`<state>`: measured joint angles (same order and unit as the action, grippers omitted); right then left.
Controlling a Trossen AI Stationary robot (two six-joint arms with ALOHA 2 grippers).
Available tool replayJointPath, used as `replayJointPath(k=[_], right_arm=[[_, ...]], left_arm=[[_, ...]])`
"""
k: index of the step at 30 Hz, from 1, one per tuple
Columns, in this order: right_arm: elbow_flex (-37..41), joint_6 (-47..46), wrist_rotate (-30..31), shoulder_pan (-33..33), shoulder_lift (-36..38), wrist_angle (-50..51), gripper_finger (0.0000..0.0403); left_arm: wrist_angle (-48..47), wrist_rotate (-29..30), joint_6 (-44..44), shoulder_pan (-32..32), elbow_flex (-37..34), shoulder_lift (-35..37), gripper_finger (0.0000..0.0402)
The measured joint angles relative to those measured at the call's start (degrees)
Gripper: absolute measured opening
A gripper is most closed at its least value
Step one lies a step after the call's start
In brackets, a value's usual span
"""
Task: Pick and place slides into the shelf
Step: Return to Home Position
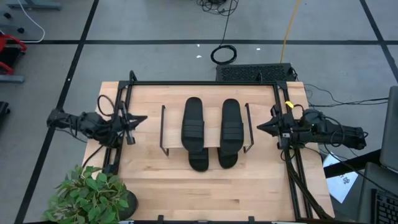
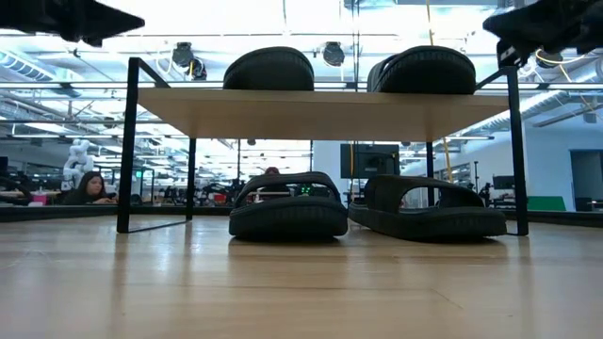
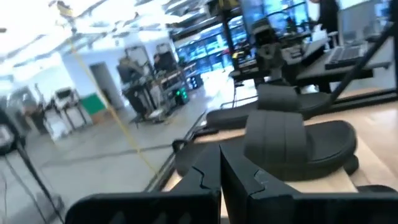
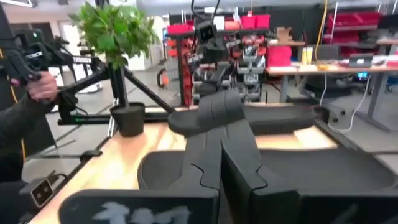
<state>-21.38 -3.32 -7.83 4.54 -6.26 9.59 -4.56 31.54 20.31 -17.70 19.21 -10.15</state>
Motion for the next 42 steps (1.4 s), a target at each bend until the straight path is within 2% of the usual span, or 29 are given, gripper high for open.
replayJointPath(k=[4, 7, 11, 18, 26, 32, 42], right_arm=[[1.08, -1.15, -0.32, -0.17, 0.69, -0.76, 0.0000], [1.19, -0.78, -1.39, -0.26, 2.59, -0.39, 0.0000], [1.19, 1.00, -1.21, -0.26, 6.14, 0.98, 0.0000], [3.17, -0.61, -0.88, -0.24, 5.84, 1.29, 0.0000], [3.73, -0.23, -2.87, -0.26, 6.11, 0.94, 0.0000], [3.73, 1.88, -2.59, -0.24, 6.10, 0.94, 0.0000], [7.53, 0.35, -2.67, -0.24, 6.10, -2.25, 0.0000]], left_arm=[[-4.19, -5.28, -6.73, 2.49, -0.32, 2.35, 0.0000], [-6.41, -8.95, -7.97, 2.52, -0.33, 4.74, 0.0000], [-4.16, -8.84, -7.04, 2.52, -2.08, 7.80, 0.0000], [0.49, -8.83, -5.83, 2.73, -8.66, 9.90, 0.0000], [0.27, -14.65, -3.07, 2.74, -9.59, 9.92, 0.0000], [0.36, -13.15, -3.26, 3.96, -11.43, 9.91, 0.0000], [-0.74, -17.51, -5.77, 4.88, -13.28, 9.92, 0.0000]])
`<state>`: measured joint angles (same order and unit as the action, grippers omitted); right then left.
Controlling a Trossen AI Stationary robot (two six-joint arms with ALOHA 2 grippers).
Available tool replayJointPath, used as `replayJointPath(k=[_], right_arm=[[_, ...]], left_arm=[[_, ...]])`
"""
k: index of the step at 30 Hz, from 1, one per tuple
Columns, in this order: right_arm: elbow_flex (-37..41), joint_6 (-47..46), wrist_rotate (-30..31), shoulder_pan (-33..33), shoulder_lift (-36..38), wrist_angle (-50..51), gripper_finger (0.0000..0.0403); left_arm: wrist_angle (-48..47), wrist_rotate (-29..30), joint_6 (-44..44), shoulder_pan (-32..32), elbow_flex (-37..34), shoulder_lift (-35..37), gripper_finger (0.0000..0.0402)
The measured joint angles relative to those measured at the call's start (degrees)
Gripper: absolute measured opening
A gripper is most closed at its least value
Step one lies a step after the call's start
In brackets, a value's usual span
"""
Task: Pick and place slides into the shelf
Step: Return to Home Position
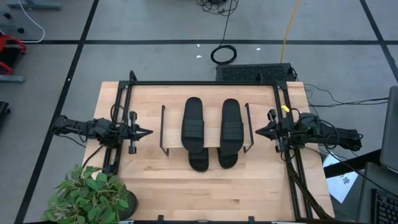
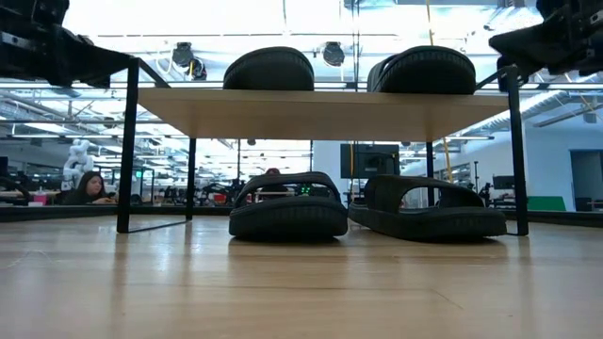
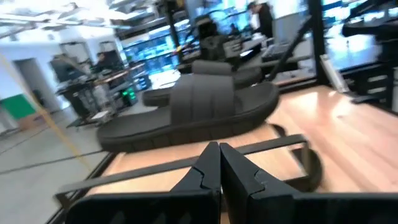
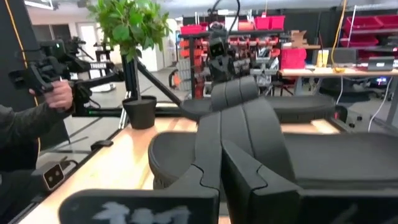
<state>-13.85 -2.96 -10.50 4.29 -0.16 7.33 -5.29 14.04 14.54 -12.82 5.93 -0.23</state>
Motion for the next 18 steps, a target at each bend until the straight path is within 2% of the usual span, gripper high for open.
replayJointPath(k=[4, 9, 15, 18], right_arm=[[1.36, -1.04, -0.42, 0.00, -0.02, -0.09, 0.0000], [1.51, -1.09, -6.22, 0.00, 0.00, -0.41, 0.0000], [1.51, -0.92, -6.01, 0.00, 0.00, 0.42, 0.0000], [1.53, -1.21, -2.43, 0.00, 0.00, 0.51, 0.0000]], left_arm=[[-1.31, -2.68, 0.36, -0.02, 0.00, -0.01, 0.0000], [-2.28, -4.81, 1.50, -0.04, 0.00, -0.02, 0.0000], [-2.11, -5.03, 1.15, -0.04, 0.02, -0.02, 0.0000], [-1.36, -3.66, -0.37, -0.04, 0.02, -0.02, 0.0000]])
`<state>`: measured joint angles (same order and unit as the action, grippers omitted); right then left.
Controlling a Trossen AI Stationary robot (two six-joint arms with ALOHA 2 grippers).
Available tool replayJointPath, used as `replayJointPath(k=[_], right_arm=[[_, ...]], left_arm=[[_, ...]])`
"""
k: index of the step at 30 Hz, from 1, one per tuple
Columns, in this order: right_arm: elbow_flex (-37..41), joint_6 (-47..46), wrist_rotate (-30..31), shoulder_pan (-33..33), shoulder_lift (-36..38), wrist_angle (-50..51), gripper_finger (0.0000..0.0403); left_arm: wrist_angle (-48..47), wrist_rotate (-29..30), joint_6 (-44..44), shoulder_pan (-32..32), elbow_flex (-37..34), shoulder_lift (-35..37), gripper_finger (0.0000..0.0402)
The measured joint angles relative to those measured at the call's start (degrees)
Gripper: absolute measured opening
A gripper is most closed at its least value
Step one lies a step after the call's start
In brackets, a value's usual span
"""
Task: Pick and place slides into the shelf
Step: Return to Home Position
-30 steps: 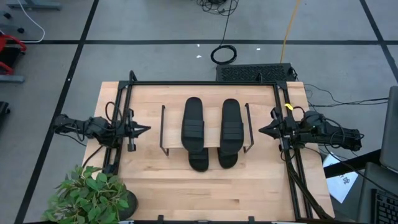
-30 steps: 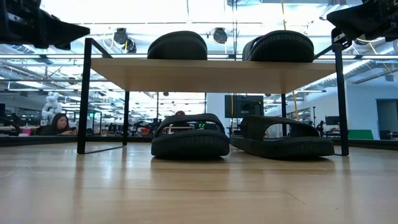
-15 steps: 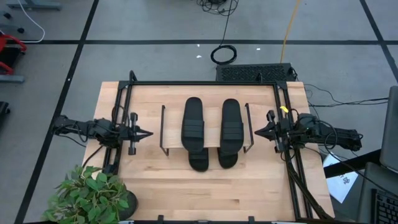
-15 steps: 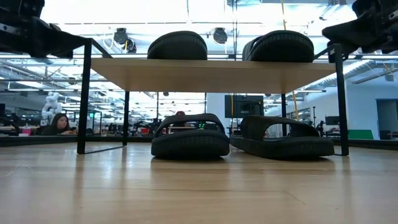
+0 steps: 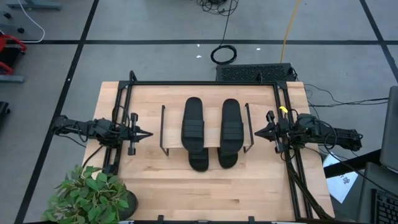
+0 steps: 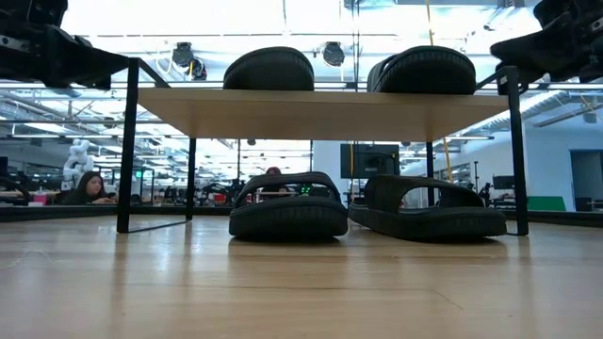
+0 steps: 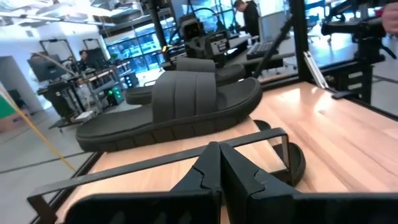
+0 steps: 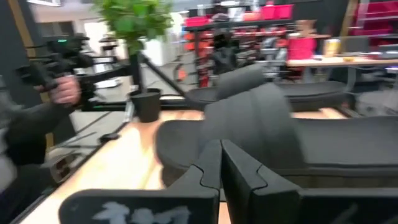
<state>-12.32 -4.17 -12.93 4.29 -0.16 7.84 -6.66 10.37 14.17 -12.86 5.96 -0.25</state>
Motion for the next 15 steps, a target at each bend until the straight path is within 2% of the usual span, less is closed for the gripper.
replayJointPath(k=[5, 12, 15], right_arm=[[0.00, -0.30, 3.72, 0.00, 0.00, 0.21, 0.0000], [0.00, -0.31, 3.56, 0.00, 0.00, 0.24, 0.0000], [0.00, -0.46, 0.55, 0.00, -0.15, 0.61, 0.0000]], left_arm=[[-0.04, 0.33, -0.82, 0.00, 0.00, 0.00, 0.0000], [-0.99, 0.24, -0.89, 0.00, 0.00, 0.00, 0.0000], [-1.43, 0.21, -1.18, 0.00, 0.00, 0.00, 0.0000]])
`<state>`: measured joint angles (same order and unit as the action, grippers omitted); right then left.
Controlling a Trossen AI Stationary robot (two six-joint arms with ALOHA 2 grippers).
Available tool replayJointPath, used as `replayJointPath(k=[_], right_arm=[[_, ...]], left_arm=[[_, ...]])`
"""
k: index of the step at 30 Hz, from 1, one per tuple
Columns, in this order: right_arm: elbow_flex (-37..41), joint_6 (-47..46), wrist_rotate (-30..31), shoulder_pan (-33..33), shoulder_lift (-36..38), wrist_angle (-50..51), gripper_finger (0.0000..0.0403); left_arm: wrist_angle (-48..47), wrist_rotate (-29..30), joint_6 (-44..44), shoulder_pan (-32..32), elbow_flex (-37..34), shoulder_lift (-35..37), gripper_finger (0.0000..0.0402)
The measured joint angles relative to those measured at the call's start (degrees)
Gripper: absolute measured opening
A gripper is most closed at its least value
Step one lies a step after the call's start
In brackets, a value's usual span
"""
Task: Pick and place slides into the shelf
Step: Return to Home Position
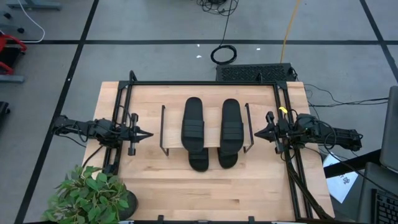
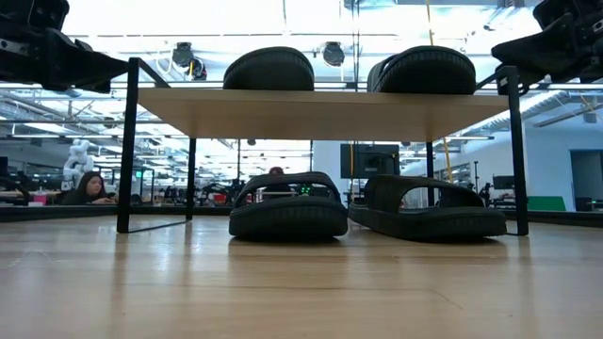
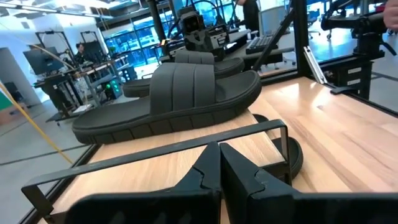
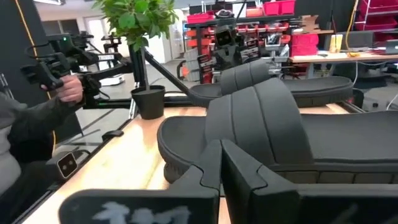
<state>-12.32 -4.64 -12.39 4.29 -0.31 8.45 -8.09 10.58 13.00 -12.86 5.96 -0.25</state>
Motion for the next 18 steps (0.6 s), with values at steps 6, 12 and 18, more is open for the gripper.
replayJointPath(k=[6, 12, 18], right_arm=[[1.14, -0.21, 1.54, 0.00, 0.00, -0.59, 0.0000], [1.36, 0.58, -1.25, -0.02, 0.00, -0.54, 0.0000], [1.36, -0.88, -1.33, -0.02, 0.00, -0.48, 0.0000]], left_arm=[[-0.27, -0.05, -0.32, 0.04, 0.02, 0.00, 0.0000], [-0.32, -0.12, -1.55, 0.04, 0.02, 0.00, 0.0002], [-0.32, -0.11, -1.73, 0.04, 0.04, 0.00, 0.0005]])
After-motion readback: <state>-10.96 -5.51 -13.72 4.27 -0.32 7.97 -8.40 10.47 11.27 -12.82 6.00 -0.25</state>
